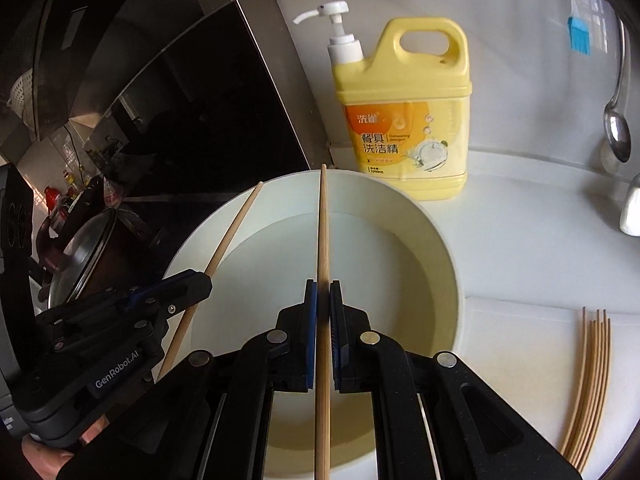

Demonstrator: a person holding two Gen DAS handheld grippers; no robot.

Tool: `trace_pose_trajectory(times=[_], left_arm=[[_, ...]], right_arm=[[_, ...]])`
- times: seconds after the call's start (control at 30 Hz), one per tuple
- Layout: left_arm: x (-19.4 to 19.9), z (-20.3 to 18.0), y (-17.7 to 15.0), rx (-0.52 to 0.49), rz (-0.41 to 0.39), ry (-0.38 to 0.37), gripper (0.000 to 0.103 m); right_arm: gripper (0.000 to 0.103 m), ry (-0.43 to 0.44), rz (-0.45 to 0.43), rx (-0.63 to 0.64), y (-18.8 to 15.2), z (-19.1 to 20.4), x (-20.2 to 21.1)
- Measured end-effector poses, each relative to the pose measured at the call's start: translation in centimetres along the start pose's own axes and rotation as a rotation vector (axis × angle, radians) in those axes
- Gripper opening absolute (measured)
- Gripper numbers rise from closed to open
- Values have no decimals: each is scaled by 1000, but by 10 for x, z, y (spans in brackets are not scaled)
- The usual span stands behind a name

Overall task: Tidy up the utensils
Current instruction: 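Carry the held chopsticks with both tools over the white water basin, then open both tools to drop the chopsticks into the basin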

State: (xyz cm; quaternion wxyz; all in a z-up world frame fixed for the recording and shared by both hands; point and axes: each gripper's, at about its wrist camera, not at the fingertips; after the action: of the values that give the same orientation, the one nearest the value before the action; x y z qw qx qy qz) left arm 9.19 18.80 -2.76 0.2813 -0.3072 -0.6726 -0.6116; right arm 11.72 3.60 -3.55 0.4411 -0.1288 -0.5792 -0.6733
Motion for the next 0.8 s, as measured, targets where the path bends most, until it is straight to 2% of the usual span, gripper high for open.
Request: trace_pose_trajectory(times=[0.17,0.4,0.63,0.67,0.7,0.73,0.77,0.8], left_arm=[[-30,14,4,-8,46,-13,7],[-58,23,3,-14,105,-28,7],[-68,23,4,-37,140,1,8],[-66,23,5,-35,138,7,9],[-64,24,6,-35,132,9,14],[-61,25,7,-34,123,12,28],[-57,26,8,-32,111,22,39],[-52,27,9,-27,95,30,59]], right_arm=[[6,-30,55,-47,6,6,-39],[6,-83,149,-79,10,5,-72],[7,-126,177,-88,8,-1,-80],[9,-138,173,-85,8,-1,-80],[22,-148,170,-86,8,-3,-79],[28,-152,160,-89,8,-4,-76],[28,-158,147,-89,9,-5,-73],[29,-167,139,-88,9,-5,-70]])
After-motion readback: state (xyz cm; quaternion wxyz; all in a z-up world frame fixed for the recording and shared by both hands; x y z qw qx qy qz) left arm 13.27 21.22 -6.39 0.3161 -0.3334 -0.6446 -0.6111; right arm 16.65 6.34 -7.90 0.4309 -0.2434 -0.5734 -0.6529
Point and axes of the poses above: each gripper's, at about its wrist camera, not at the fingertips, and x roughly against the way its jaws point, z to its left, y to its top, and after that the axes turned 2 degrees about y, right-handed
